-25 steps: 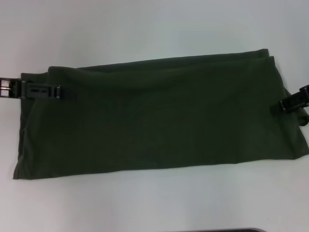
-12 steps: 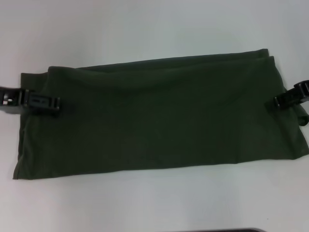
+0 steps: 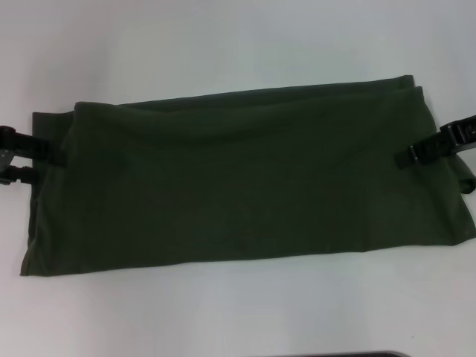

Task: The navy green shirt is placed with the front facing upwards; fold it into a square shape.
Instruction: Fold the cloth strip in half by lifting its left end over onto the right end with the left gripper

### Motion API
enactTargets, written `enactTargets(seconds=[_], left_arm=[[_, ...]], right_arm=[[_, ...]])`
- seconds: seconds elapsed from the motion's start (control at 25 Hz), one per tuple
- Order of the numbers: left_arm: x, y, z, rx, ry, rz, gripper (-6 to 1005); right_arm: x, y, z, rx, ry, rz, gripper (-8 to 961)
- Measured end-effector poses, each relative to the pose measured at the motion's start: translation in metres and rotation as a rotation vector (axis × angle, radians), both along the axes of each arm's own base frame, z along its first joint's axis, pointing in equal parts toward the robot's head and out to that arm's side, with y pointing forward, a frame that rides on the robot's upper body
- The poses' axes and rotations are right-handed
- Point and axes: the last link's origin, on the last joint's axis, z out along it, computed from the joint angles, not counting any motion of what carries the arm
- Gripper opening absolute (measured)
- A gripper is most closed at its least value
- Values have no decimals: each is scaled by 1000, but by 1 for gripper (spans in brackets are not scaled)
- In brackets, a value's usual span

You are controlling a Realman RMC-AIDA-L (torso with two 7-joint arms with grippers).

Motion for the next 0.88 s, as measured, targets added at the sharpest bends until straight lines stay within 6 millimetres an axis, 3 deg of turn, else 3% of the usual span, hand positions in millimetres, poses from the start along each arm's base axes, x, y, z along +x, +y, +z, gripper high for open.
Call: enactTargets(seconds=[0.88], left_arm=[[-11, 8, -16, -41, 156, 38, 708]], right_arm=[[-1, 1, -1, 2, 4, -3, 684]])
